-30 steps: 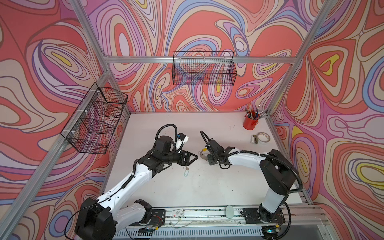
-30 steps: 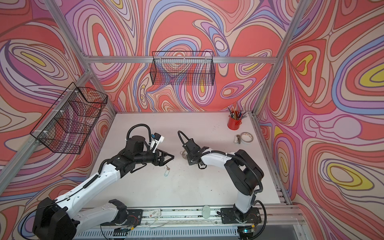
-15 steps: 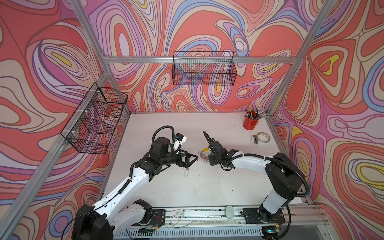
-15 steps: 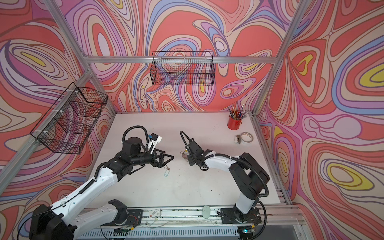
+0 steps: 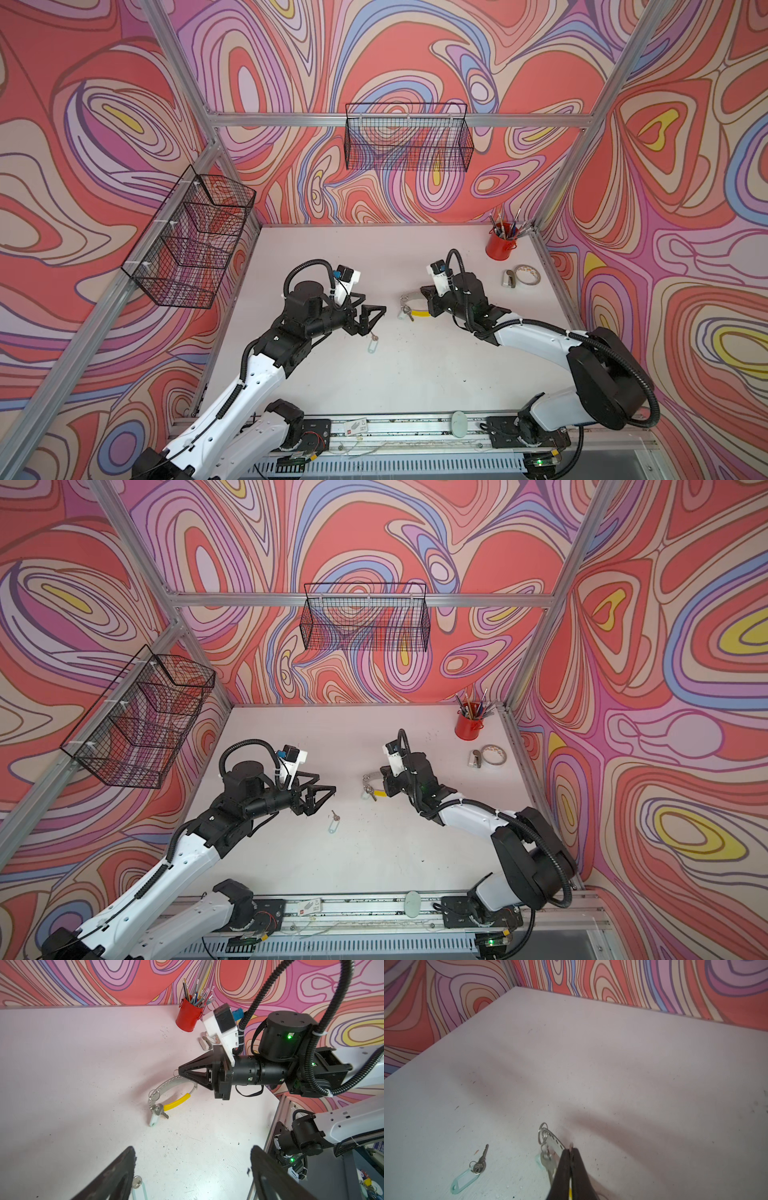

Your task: Put the keys on the keyring

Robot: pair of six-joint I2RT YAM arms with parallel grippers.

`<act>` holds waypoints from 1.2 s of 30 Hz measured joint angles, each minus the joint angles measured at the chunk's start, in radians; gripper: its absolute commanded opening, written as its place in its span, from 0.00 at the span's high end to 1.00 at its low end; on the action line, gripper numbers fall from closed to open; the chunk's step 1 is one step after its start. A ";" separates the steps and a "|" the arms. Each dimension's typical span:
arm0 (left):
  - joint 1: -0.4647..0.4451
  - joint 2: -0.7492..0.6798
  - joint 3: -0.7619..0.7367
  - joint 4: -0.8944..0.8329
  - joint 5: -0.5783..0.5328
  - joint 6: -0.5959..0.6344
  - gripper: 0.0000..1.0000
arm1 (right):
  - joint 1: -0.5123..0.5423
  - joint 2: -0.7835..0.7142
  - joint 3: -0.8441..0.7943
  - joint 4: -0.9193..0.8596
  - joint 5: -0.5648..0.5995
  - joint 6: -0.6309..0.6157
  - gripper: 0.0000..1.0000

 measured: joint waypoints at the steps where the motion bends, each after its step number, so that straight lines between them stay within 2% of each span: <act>1: 0.000 0.005 0.020 -0.008 -0.002 0.016 0.23 | -0.003 -0.015 -0.013 0.026 -0.030 -0.010 1.00; 5: 0.000 0.013 0.063 -0.013 -0.001 0.088 0.29 | -0.008 -0.055 -0.032 0.117 -0.149 -0.039 1.00; 7: 0.000 0.013 0.061 -0.002 0.002 0.129 0.38 | -0.013 -0.080 -0.046 0.164 -0.195 -0.046 1.00; 9: 0.000 0.014 0.051 0.018 0.004 0.166 0.42 | -0.017 -0.108 -0.068 0.210 -0.236 -0.049 1.00; 13: 0.000 0.024 0.018 0.092 0.017 0.244 0.64 | -0.021 -0.147 -0.100 0.270 -0.316 -0.048 1.00; 16: 0.000 0.058 0.001 0.161 0.045 0.289 0.71 | -0.021 -0.163 -0.113 0.317 -0.380 -0.029 1.00; 21: 0.000 0.132 -0.001 0.265 0.143 0.328 0.58 | -0.023 -0.182 -0.142 0.407 -0.459 0.024 1.00; 27: -0.005 0.232 -0.001 0.354 0.228 0.328 0.56 | -0.025 -0.187 -0.155 0.477 -0.518 0.074 1.00; 36: -0.063 0.293 0.000 0.424 0.269 0.328 0.48 | -0.026 -0.188 -0.163 0.540 -0.560 0.126 1.00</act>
